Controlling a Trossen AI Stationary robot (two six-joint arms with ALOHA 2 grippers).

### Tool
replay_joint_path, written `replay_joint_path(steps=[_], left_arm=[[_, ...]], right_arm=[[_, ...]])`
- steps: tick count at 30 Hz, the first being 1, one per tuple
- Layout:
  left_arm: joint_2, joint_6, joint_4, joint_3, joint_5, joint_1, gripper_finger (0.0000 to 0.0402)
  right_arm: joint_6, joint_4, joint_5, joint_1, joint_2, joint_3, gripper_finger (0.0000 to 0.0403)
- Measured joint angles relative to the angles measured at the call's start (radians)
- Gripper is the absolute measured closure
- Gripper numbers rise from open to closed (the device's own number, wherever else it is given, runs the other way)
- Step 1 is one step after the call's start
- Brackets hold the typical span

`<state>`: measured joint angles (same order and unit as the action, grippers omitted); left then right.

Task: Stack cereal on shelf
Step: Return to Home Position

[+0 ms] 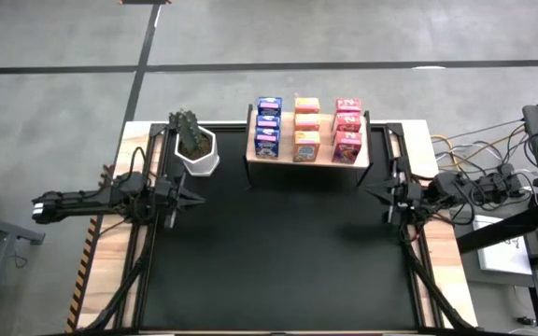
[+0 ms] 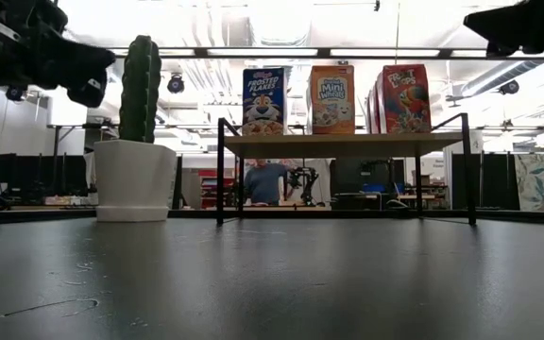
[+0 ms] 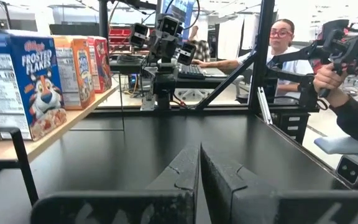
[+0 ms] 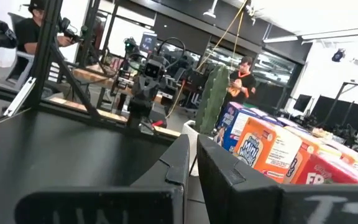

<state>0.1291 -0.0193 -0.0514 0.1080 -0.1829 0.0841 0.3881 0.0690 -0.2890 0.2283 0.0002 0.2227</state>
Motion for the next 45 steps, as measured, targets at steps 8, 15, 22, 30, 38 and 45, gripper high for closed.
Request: replay_joint_path(steps=[8, 15, 22, 30, 38, 45], left_arm=[[0.001, -0.01, -0.111, -0.098, 0.0, 0.0, 0.0401], [0.005, -0.018, -0.114, -0.097, 0.0, 0.001, 0.0402], [0.008, -0.002, -0.107, -0.097, 0.002, 0.001, 0.0402], [0.011, -0.001, -0.105, -0.097, 0.068, 0.001, 0.0402], [0.027, -0.008, -0.105, -0.098, 0.07, 0.001, 0.0402], [0.03, 0.037, -0.117, -0.098, 0.07, 0.001, 0.0402]], right_arm=[[-0.06, 0.001, -0.027, 0.0, 0.0, -0.056, 0.0381], [-0.161, -0.066, -0.101, -0.002, -0.001, -0.187, 0.0381], [-0.154, -0.134, -0.159, -0.003, 0.022, -0.21, 0.0381], [-0.222, -0.135, -0.22, -0.006, 0.022, -0.21, 0.0381], [-0.062, -0.134, -0.22, -0.006, 0.027, -0.211, 0.0381], [-0.013, -0.134, -0.212, -0.006, 0.027, -0.211, 0.0381]])
